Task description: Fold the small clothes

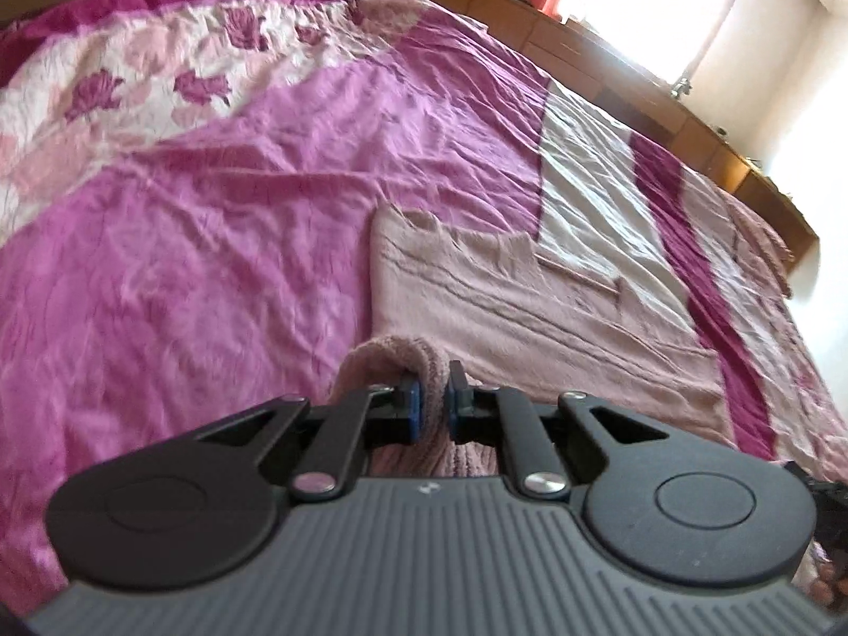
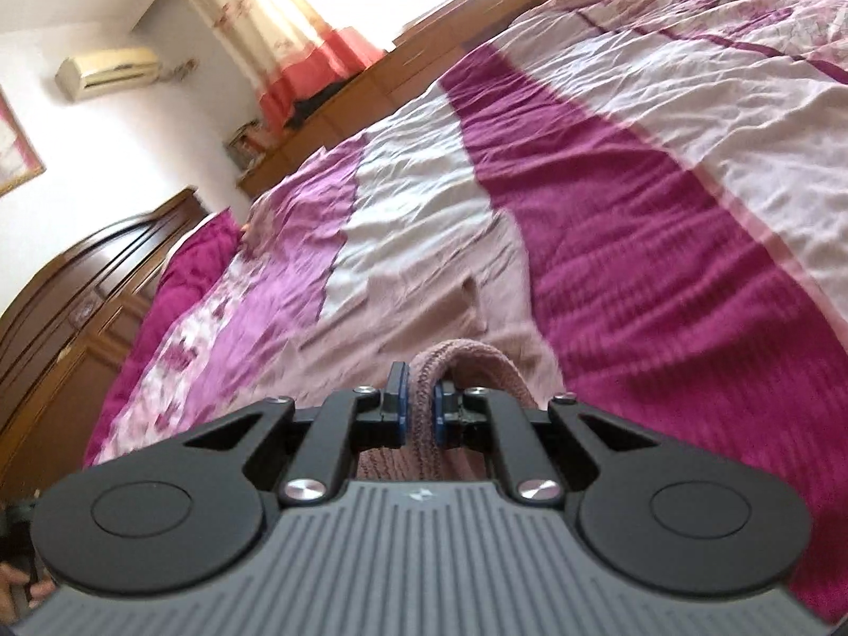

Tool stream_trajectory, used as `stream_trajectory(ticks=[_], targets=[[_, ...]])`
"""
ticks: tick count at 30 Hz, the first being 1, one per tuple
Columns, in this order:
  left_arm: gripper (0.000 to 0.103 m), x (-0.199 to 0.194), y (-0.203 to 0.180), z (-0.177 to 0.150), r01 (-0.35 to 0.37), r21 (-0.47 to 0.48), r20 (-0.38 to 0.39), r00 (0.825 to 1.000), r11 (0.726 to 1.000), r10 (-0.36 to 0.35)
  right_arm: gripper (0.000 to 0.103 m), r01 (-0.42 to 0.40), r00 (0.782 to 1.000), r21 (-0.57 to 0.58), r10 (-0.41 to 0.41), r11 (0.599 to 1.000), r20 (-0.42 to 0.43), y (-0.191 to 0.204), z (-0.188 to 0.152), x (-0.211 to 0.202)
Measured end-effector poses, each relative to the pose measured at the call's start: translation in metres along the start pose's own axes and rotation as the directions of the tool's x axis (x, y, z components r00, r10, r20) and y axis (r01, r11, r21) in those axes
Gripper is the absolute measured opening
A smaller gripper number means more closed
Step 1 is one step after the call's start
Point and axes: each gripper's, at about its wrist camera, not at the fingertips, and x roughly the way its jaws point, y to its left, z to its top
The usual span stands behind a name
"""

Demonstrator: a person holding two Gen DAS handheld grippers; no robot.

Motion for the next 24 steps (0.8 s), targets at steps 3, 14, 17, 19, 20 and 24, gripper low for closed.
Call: stream_trajectory(ticks=[3,14,17,19,20,24], targets=[[0.012,0.021,0.000,0.003,-0.032,-0.003,-0.007,0.999,0.999,0.032,0.010,0.041,0.999,0.007,-0.041,0.999,0.004,-0.004,0.002,0.022],[0.016,0.067,0.008,-0.014,-0.108,-0.005,-0.095,0.990,0.994,0.107,0.021,0.152,0.986,0.023,-0.150,0.988,-0.072,-0.022,-0.020,0.074],[0.022,0.059,0.005,-0.011,-0.096,-0.006,-0.099,0.991,0.995,0.095,0.040,0.136,0.988,0.059,-0.131,0.989,-0.076,-0.020,-0.018,0.066],[0.035,0.051,0.005,-0.011,-0.085,-0.025,-0.093,0.992,0.996,0.082,0.052,0.123,0.991,0.084,-0.118,0.989,-0.061,-0.016,-0.017,0.056],[0.037,0.047,0.005,-0.012,-0.080,-0.033,-0.090,0.993,0.996,0.077,0.056,0.117,0.992,0.095,-0.112,0.989,-0.052,-0.015,-0.017,0.050],[0.039,0.034,0.004,-0.014,-0.064,-0.050,-0.081,0.995,0.997,0.060,0.058,0.107,0.994,0.131,-0.104,0.986,-0.032,-0.011,-0.019,0.025]])
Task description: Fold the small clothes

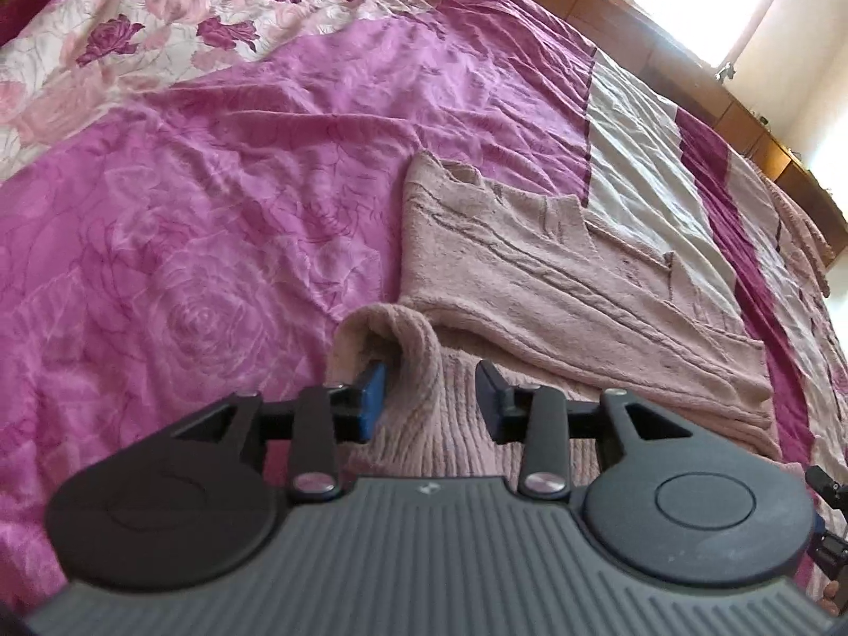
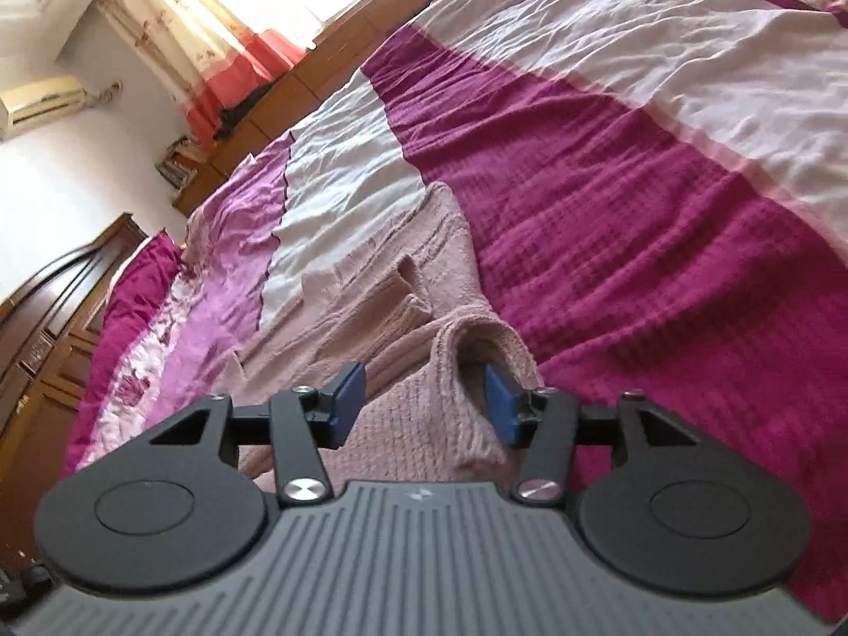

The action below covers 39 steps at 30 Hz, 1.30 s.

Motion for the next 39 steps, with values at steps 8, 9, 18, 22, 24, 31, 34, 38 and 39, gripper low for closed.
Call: stream_trajectory(ticks=[8,9,18,22,24,31,34,38,39], targets=[[0.039,-0.015,0.010,-0.010,0.030,-0.049,-0.014,0.999,0.998,-0.031,0.058,-0.108,0.992,0.115,0.115,0.987,-0.057,-0.006,-0.014,-0.029],[0.039,-0.015,0.010,-0.011,0.033,-0.054,-0.018,0.999,0.998,-0.034,0.058,-0.123,0.988,0.139,0.135,0.983,-0.078,-0.008,-0.017,-0.028],[0.039,-0.019,0.009,-0.018,0.041,-0.042,-0.027,0.999,0.998,-0.042,0.058,-0.115,0.977,0.193,0.146,0.975,-0.155,-0.006,-0.035,-0.006],[0.039,-0.016,0.009,-0.020,0.038,-0.046,-0.037,0.999,0.998,-0.040,0.058,-0.121,0.979,0.207,0.151,0.971,-0.139,-0.005,-0.028,0.006],[0.039,-0.017,0.008,-0.021,0.037,-0.039,-0.035,0.999,0.999,-0.038,0.058,-0.134,0.979,0.235,0.166,0.963,-0.121,-0.006,-0.024,0.011],[0.039,-0.017,0.008,-0.021,0.041,-0.044,-0.037,0.998,0.998,-0.043,0.058,-0.137,0.979,0.266,0.171,0.954,-0.109,-0.005,-0.019,0.016],[0.039,-0.016,0.007,-0.023,0.051,-0.052,-0.052,0.997,0.997,-0.053,0.058,-0.122,0.978,0.262,0.161,0.957,-0.133,-0.007,-0.030,0.018],[0.039,-0.013,0.002,-0.027,0.064,-0.044,-0.061,0.996,0.997,-0.066,0.058,-0.121,0.976,0.272,0.164,0.955,-0.141,-0.010,-0.038,0.024],[0.039,-0.011,0.001,-0.028,0.065,-0.038,-0.061,0.996,0.997,-0.067,0.058,-0.124,0.976,0.269,0.166,0.955,-0.140,-0.009,-0.038,0.025]])
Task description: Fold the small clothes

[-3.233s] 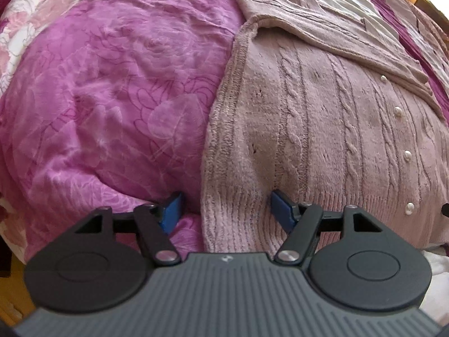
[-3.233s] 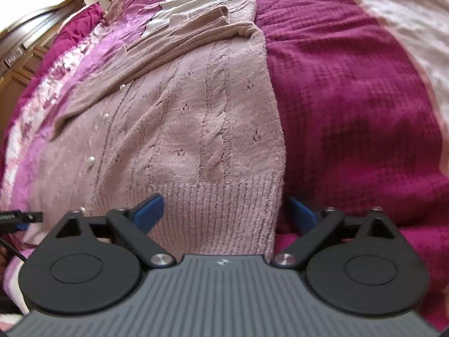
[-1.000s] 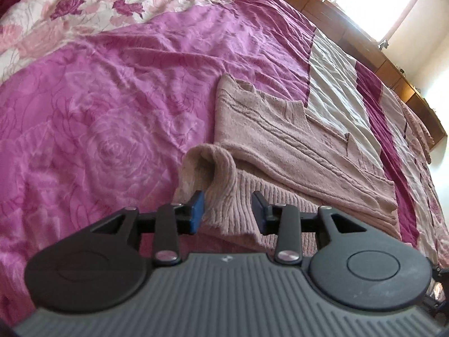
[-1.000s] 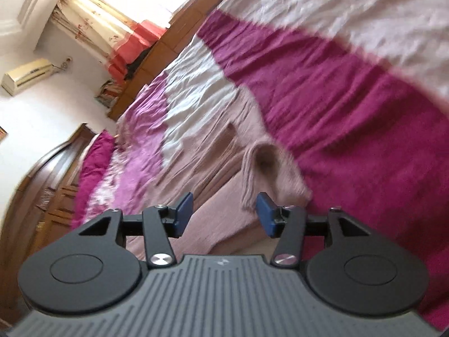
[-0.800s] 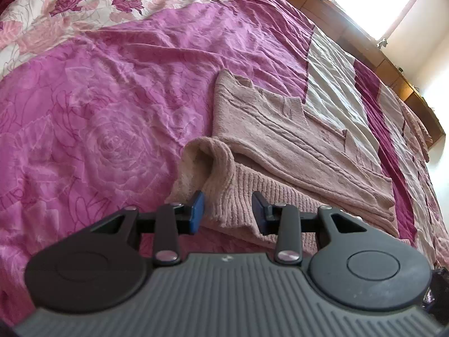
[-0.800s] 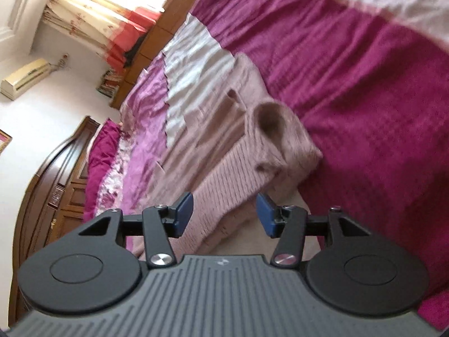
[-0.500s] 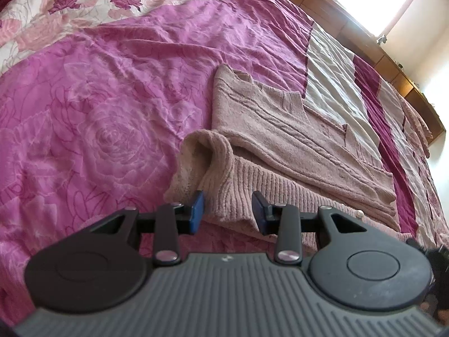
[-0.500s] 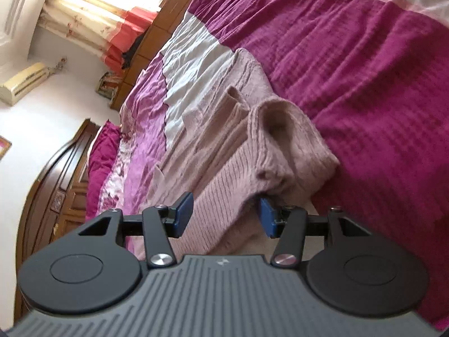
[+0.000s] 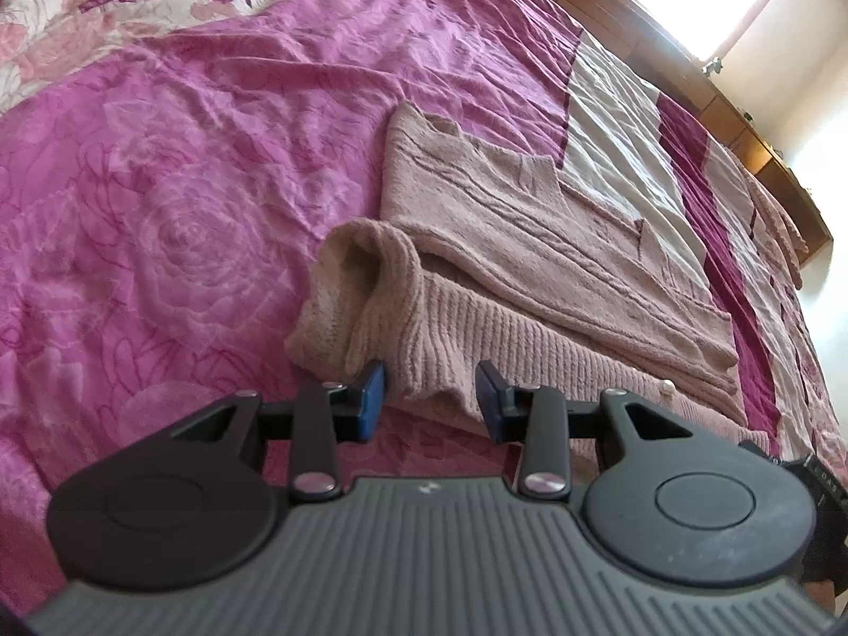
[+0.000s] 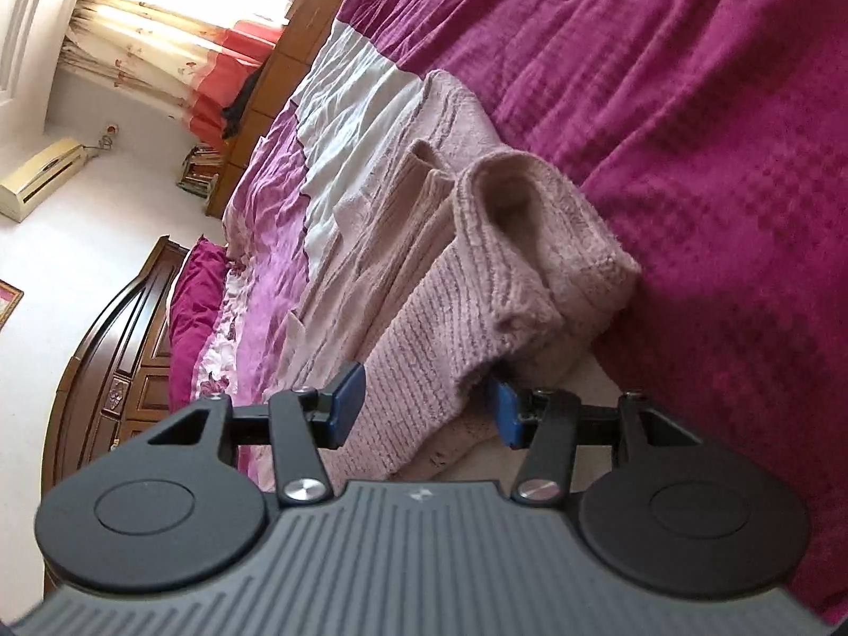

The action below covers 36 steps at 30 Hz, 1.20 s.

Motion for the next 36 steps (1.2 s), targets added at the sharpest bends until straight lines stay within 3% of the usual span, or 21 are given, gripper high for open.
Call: stream_trajectory(ticks=[5,12,17,21,25,26,27,28,29,30,36], targets=[[0.039,0.002,-0.005,0.001,-0.047,0.037,0.017,0.999,0.998,0.046,0.057,-0.002,1.000,-0.013,0.002,1.000,0.004,-0.001,-0.001,0.004],[0.039,-0.016,-0.019,0.001,-0.106,0.158,0.092,0.991,0.982,0.093,0.057,-0.001,1.000,-0.025,0.001,1.000,0.002,-0.002,0.000,0.004],[0.039,0.004,-0.018,0.007,-0.160,0.178,0.093,0.985,0.971,0.145,0.057,0.005,1.000,-0.035,-0.004,0.999,0.005,0.001,0.000,0.004],[0.039,0.023,-0.014,0.011,-0.130,0.173,0.026,0.991,0.976,0.128,0.057,0.010,1.000,-0.046,-0.009,0.999,0.005,0.003,0.000,0.005],[0.036,0.033,-0.015,0.012,-0.099,0.202,0.025,0.995,0.974,0.096,0.056,0.021,1.000,-0.062,-0.020,0.998,0.013,0.007,0.001,0.006],[0.029,0.036,-0.012,0.012,-0.090,0.195,0.021,0.996,0.977,0.088,0.052,0.027,1.000,-0.066,-0.026,0.997,0.016,0.009,0.002,0.007],[0.013,0.038,-0.012,0.012,-0.081,0.188,0.013,0.997,0.979,0.080,0.043,0.039,0.999,-0.071,-0.038,0.997,0.020,0.010,0.003,0.008],[0.013,0.038,-0.010,0.013,-0.071,0.175,0.004,0.997,0.982,0.071,0.037,0.054,0.998,-0.075,-0.052,0.996,0.025,0.011,0.004,0.009],[0.013,0.037,-0.008,0.013,-0.063,0.159,0.004,0.998,0.985,0.063,0.020,0.069,0.997,-0.076,-0.067,0.995,0.028,0.011,0.005,0.010],[0.012,0.034,-0.006,0.014,-0.046,0.145,0.007,0.999,0.988,0.046,0.010,0.072,0.997,-0.074,-0.070,0.995,0.032,0.010,0.006,0.010],[0.011,0.003,-0.003,0.022,0.058,0.078,0.065,0.996,0.995,-0.063,0.006,-0.042,0.992,-0.131,0.057,0.990,0.109,0.020,0.009,-0.009]])
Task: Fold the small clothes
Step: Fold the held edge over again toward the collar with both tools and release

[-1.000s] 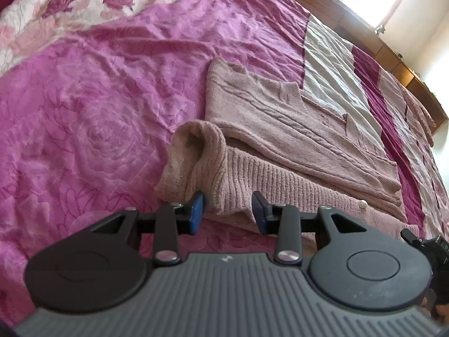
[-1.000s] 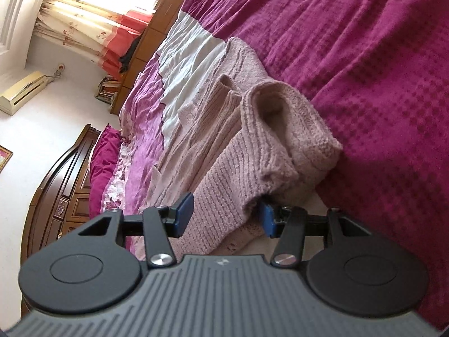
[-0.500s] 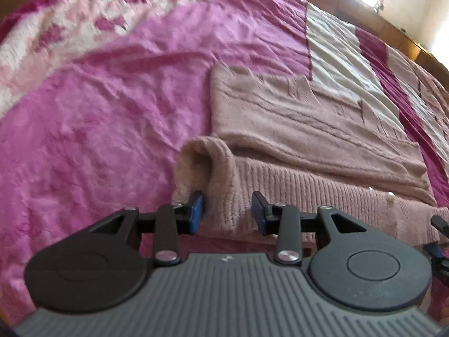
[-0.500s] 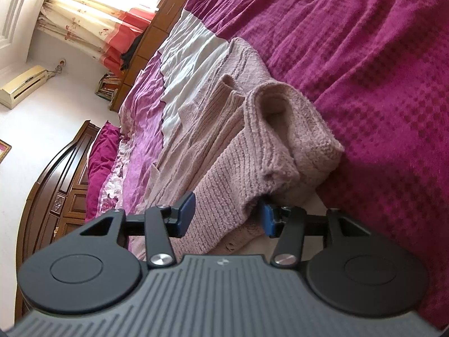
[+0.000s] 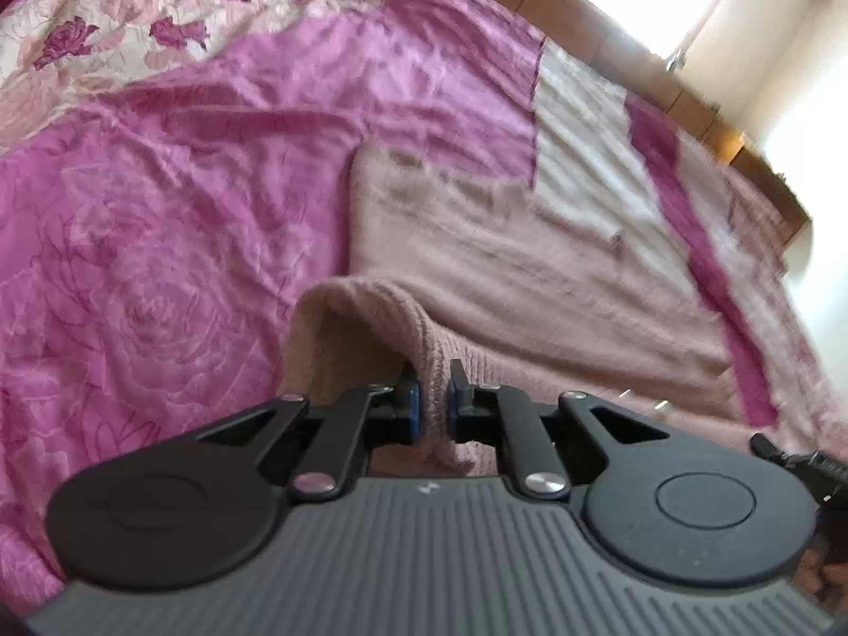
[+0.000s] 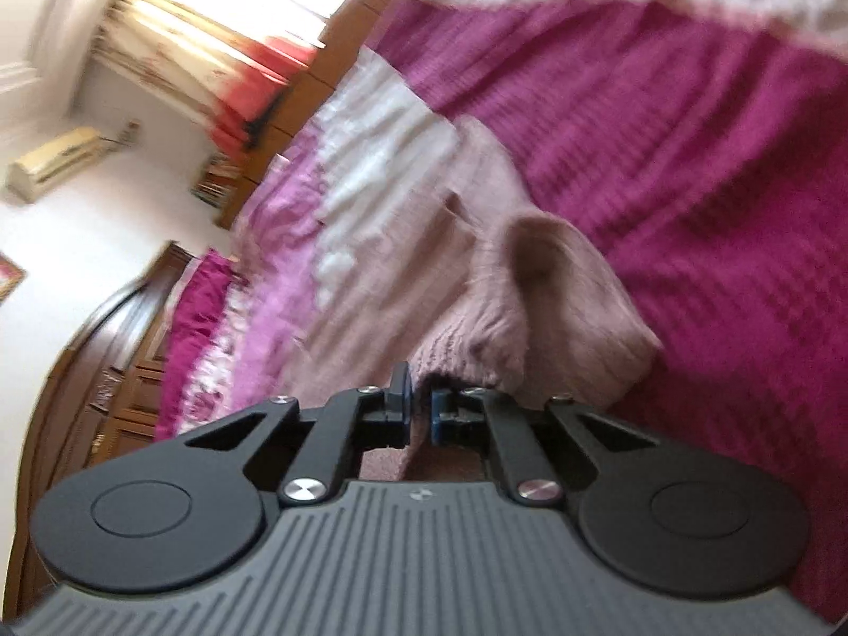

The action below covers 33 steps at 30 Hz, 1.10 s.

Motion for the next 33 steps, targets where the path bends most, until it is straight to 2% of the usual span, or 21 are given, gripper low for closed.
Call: stream_trajectory(ticks=[8,14,18,23,27,33], targets=[[0.011,-0.033,-0.018,0.017,0.076,-0.001,0.117,0.990,0.997,-0.075,0.006,-0.088,0.994,-0.087,0.093,0.992,0.055,0.032,0.011,-0.010],[0.011,-0.055,-0.034,0.031,0.086,0.052,0.210,0.973,0.995,-0.095,0.006,-0.124,0.985,-0.145,0.140,0.982,0.105,0.056,0.025,-0.020],[0.011,-0.058,-0.042,0.044,0.064,0.070,0.263,0.962,0.995,-0.081,0.006,-0.137,0.977,-0.193,0.165,0.972,0.137,0.075,0.039,-0.021],[0.011,-0.041,-0.043,0.068,0.052,0.017,0.278,0.959,0.998,-0.055,0.006,-0.134,0.970,-0.242,0.177,0.961,0.165,0.098,0.064,-0.003],[0.011,-0.013,-0.040,0.091,0.044,-0.046,0.283,0.959,0.998,-0.029,0.006,-0.106,0.971,-0.275,0.160,0.956,0.180,0.115,0.082,0.027],[0.011,0.035,-0.039,0.109,-0.030,-0.037,0.262,0.964,0.999,0.039,0.006,-0.023,0.978,-0.328,0.090,0.944,0.190,0.122,0.093,0.083]])
